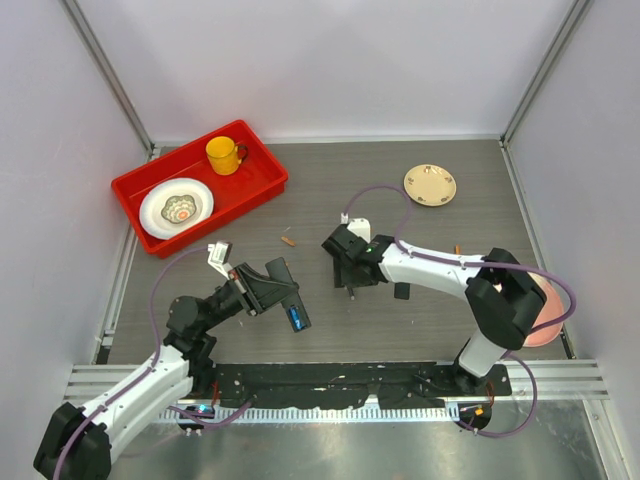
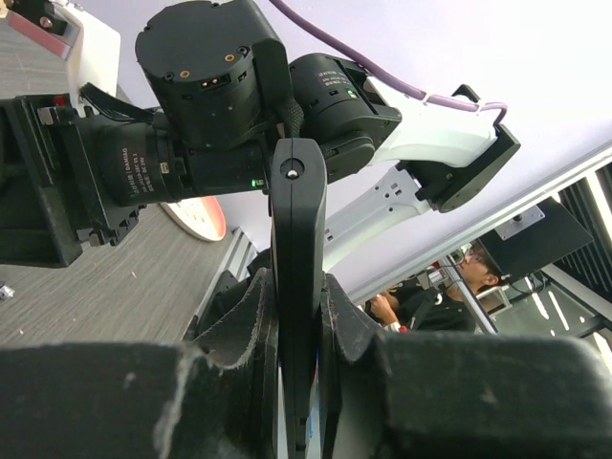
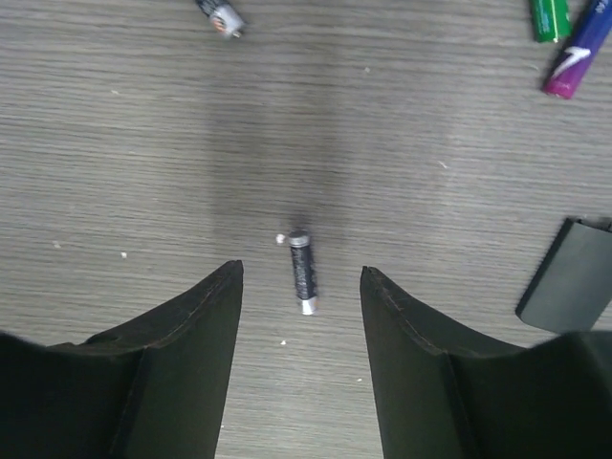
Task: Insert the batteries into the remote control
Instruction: Pick up the battery from the center of the board.
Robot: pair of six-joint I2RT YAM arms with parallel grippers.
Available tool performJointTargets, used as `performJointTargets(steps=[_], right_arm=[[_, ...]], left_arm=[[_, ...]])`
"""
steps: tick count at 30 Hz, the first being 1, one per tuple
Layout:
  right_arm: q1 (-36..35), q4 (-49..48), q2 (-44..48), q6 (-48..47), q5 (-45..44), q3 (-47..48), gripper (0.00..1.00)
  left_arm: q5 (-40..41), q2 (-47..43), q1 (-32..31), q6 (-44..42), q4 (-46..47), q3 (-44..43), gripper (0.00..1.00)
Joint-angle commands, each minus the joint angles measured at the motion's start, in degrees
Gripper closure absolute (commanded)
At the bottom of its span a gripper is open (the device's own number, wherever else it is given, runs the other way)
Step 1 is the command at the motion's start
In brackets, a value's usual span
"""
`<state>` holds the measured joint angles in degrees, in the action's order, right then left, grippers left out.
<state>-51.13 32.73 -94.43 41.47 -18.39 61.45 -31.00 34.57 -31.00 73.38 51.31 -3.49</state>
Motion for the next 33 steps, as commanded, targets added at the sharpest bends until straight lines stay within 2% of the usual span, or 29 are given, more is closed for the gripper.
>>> performJointTargets(steps=[1, 6, 15, 33], right_arm=[[0.3, 1.5, -0.2, 0.9, -0.3, -0.6, 0.45], [0.3, 0.1, -2.2, -1.0, 2.7, -1.0, 0.56], [0.3, -0.1, -5.4, -3.3, 5.5, 0.5, 0.64], [0.4, 2.6, -5.1, -6.1, 7.8, -0.4, 0.66]], left_arm=[[0.7, 0.4, -0.1, -0.4, 1.1, -0.1, 1.00], [0.7, 0.6, -0.1, -0.5, 1.1, -0.1, 1.00], [0.6, 0.9, -0.2, -0.7, 1.0, -0.1, 1.00], [0.7, 2.0, -0.3, -1.1, 1.1, -0.4, 1.00]])
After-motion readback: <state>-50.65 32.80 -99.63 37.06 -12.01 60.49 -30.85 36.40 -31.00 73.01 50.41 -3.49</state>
